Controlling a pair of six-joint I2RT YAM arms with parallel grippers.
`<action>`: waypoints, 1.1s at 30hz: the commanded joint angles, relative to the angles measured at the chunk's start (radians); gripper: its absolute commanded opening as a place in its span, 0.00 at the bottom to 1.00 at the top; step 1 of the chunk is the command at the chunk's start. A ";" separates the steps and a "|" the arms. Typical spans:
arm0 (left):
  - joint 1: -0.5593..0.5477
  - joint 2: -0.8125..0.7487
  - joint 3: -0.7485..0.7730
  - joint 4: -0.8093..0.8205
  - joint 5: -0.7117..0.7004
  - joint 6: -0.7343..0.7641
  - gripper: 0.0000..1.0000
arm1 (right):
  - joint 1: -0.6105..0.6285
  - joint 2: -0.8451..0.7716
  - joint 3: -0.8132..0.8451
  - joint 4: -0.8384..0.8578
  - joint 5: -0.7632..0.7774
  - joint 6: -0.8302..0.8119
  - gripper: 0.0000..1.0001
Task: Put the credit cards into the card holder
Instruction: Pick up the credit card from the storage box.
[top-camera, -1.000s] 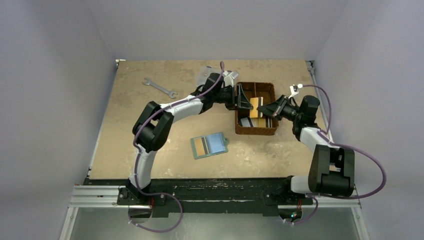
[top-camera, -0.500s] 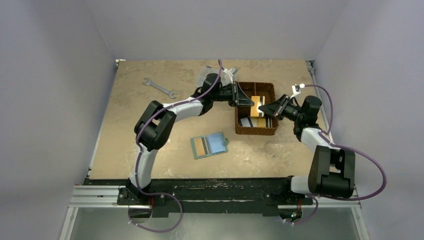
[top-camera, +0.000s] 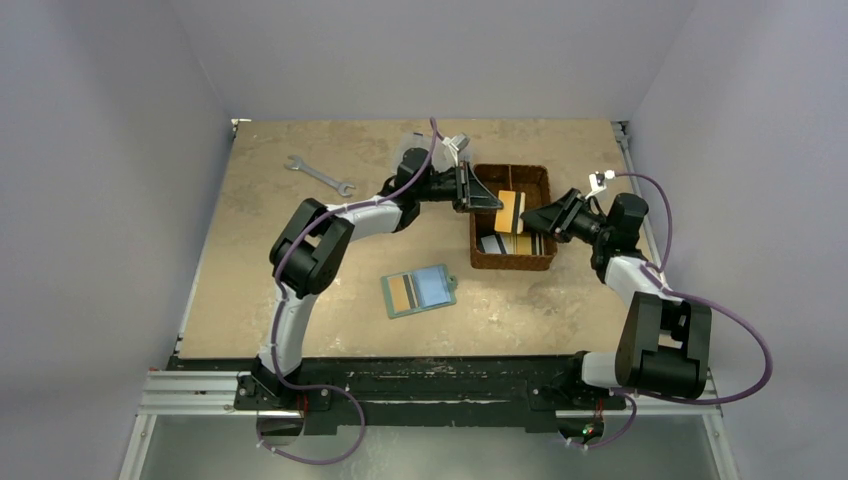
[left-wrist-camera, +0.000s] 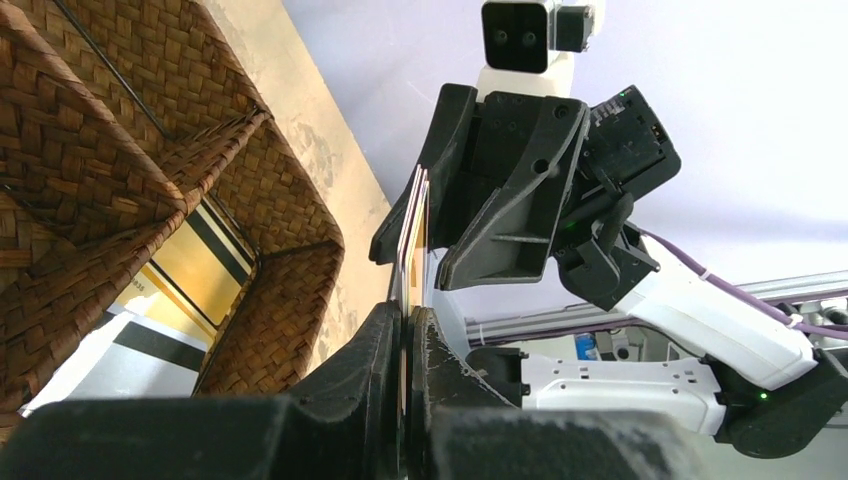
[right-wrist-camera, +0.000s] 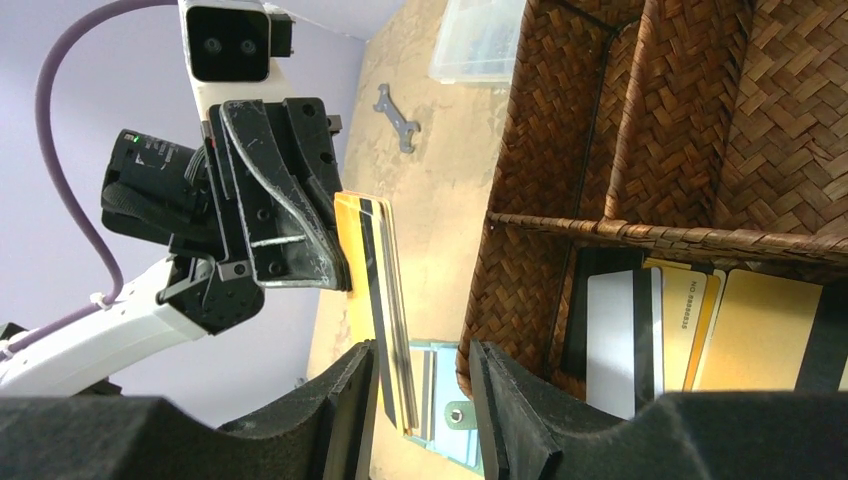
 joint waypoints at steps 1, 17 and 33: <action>0.012 0.009 -0.018 0.151 0.033 -0.077 0.00 | -0.013 -0.030 -0.013 0.001 -0.002 -0.023 0.46; 0.022 0.066 -0.012 0.335 0.036 -0.247 0.00 | -0.020 -0.044 -0.007 -0.098 0.010 -0.116 0.44; 0.023 0.093 -0.016 0.430 0.039 -0.328 0.00 | -0.020 -0.031 -0.045 -0.035 -0.029 -0.084 0.43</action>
